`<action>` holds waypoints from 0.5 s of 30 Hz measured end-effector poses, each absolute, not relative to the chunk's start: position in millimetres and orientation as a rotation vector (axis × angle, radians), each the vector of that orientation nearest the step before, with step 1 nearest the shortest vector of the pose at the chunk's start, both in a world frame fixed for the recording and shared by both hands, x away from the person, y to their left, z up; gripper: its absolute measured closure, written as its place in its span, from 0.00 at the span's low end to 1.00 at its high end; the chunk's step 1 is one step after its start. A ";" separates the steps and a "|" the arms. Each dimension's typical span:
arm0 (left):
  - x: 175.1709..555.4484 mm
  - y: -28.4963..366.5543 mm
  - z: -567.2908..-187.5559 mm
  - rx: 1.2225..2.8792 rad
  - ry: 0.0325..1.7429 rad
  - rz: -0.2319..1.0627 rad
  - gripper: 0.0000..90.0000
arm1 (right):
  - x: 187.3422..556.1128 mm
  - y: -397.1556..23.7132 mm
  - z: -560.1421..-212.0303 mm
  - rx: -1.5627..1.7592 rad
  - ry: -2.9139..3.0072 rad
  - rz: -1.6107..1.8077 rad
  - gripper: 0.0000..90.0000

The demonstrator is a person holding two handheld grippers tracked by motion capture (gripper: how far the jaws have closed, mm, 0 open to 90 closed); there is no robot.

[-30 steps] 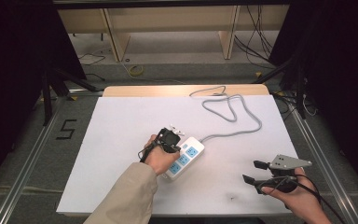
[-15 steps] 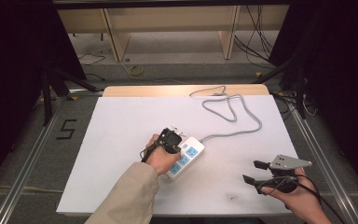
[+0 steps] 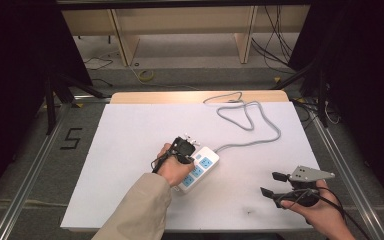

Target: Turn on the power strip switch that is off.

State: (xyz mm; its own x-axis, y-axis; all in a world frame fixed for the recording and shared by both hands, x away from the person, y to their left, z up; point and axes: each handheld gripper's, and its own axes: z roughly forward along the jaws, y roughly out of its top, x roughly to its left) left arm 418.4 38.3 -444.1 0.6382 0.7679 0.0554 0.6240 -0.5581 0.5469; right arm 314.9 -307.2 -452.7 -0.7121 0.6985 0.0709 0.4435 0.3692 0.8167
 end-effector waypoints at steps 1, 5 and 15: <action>418.2 37.3 -444.2 2.373 1.091 0.398 1.00 | 315.0 -307.2 -452.7 1.010 2.346 1.264 0.32; 418.0 34.7 -443.7 2.392 1.087 0.417 1.00 | 314.8 -307.1 -452.7 1.010 2.346 1.264 0.32; 418.1 30.8 -442.9 2.426 1.079 0.436 1.00 | 314.9 -306.9 -453.1 1.013 2.345 1.266 0.32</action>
